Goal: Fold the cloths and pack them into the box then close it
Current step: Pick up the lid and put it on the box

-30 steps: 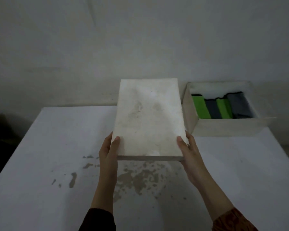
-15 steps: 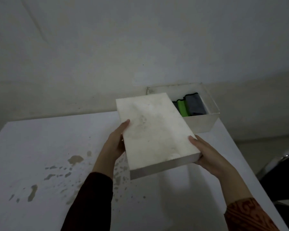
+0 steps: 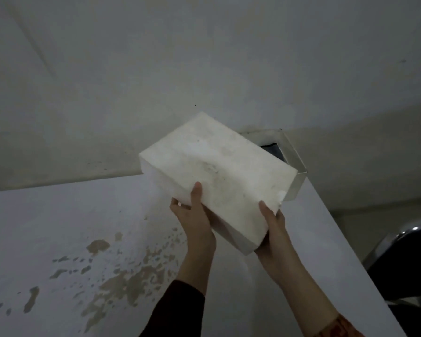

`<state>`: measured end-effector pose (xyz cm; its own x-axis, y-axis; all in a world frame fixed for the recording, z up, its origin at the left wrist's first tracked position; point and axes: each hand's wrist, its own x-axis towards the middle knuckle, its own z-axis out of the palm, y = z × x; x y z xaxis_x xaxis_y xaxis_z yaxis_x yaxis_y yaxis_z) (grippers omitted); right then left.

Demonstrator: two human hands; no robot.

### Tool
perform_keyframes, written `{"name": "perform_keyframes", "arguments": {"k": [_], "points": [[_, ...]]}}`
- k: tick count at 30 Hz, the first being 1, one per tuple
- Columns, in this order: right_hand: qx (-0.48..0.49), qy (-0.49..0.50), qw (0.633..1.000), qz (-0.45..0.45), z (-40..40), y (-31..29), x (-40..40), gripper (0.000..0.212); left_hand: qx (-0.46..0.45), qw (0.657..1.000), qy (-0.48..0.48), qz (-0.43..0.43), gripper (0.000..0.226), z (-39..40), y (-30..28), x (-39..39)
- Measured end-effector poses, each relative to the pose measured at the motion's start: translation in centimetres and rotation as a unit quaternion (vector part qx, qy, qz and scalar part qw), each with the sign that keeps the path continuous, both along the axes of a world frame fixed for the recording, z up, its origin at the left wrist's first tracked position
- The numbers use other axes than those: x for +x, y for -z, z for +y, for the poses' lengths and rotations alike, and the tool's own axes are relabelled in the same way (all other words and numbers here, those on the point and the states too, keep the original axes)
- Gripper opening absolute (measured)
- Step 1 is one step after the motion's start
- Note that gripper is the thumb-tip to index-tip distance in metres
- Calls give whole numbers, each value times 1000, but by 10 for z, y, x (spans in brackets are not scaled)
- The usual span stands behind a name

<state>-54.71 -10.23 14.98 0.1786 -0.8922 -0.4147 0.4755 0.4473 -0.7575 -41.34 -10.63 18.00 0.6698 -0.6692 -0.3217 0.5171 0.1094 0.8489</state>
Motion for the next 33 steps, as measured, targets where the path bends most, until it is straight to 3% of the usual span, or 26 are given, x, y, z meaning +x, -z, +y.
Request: {"name": "perform_keyframes", "arguments": {"k": [5,8,11,15,17,22,27,33], "points": [[-44,38,998,37,-20,0,-20,67,11,999,33,-30,56,-5,-3,-9],[-63,37,996,51,-44,-8,-46,56,-3,998,54,27,49,-16,3,20],[-95,13,992,82,-73,-26,-72,77,-23,992,124,24,48,-26,8,59],[-77,-49,985,145,-118,-43,-93,35,17,954,290,-72,42,-51,1,81],[-67,-85,979,175,-142,-48,-97,29,55,932,330,-138,42,-66,-1,77],[-94,-149,952,252,-201,-55,-92,38,30,933,305,-190,44,-107,10,67],[-138,-107,902,396,-248,-38,-90,42,45,920,305,-244,47,-147,15,52],[-160,-107,860,472,-270,-21,-91,41,65,930,253,-257,49,-164,28,37]]}}
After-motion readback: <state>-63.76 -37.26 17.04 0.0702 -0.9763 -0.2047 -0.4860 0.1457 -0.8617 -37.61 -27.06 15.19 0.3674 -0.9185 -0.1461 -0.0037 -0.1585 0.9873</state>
